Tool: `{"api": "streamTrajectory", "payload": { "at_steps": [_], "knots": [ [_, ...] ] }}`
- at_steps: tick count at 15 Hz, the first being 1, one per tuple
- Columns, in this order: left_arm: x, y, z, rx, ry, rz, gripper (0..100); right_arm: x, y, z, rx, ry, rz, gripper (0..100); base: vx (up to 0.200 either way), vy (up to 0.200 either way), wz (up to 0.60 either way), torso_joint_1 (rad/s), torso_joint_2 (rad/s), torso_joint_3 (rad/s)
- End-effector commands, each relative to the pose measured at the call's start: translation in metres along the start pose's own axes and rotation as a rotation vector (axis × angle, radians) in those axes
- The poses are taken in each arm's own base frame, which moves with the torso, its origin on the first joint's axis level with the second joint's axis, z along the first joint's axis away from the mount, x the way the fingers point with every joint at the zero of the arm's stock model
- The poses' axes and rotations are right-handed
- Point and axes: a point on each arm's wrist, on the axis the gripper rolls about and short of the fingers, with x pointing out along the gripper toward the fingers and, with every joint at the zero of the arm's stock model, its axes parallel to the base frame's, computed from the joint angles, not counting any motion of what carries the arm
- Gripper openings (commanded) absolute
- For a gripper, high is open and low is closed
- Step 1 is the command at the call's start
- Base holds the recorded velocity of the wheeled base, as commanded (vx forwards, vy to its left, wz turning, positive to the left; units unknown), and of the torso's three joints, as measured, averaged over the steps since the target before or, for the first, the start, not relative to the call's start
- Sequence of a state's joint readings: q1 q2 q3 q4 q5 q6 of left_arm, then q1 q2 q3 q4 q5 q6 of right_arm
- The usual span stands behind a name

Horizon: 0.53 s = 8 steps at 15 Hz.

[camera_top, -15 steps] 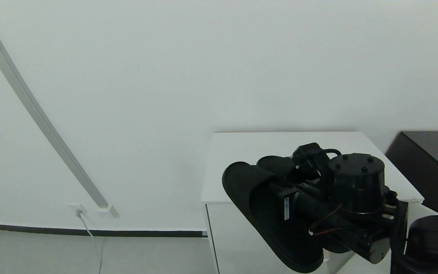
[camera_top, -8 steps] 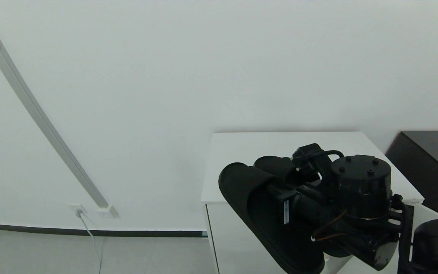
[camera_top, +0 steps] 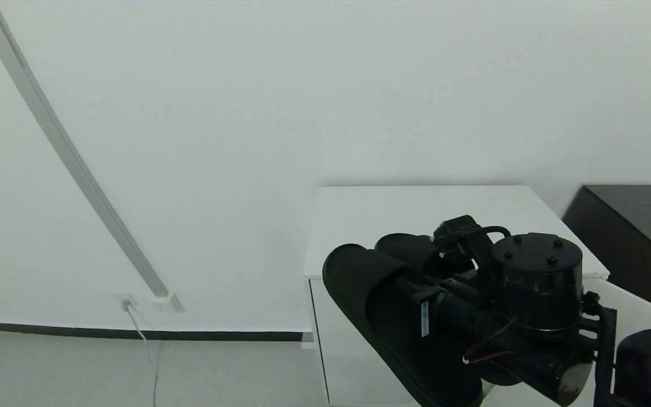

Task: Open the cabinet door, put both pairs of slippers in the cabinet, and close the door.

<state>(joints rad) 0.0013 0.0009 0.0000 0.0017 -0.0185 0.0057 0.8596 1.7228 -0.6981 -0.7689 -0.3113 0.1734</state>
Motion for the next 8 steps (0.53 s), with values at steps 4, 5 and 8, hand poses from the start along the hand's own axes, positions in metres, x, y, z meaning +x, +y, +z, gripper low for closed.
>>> {"api": "streamTrajectory", "payload": {
  "at_steps": [4,5,8],
  "knots": [
    [0.0001,0.0000,0.0000,-0.001,0.001,0.000,0,0.0006,-0.0004,-0.0027,-0.004,0.009,-0.002,0,-0.150,0.000,0.00,-0.001,0.00,0.003],
    [0.0001,0.0000,0.0000,-0.001,0.001,0.000,0,0.0006,-0.0004,-0.0027,-0.006,0.009,-0.002,0,0.000,0.000,0.00,0.000,0.00,0.000],
    [0.0001,0.0000,0.0000,-0.003,0.001,0.000,0,0.0005,0.0000,-0.0025,-0.005,0.006,0.000,0,0.000,0.000,0.00,0.000,0.00,0.000]
  ]
}}
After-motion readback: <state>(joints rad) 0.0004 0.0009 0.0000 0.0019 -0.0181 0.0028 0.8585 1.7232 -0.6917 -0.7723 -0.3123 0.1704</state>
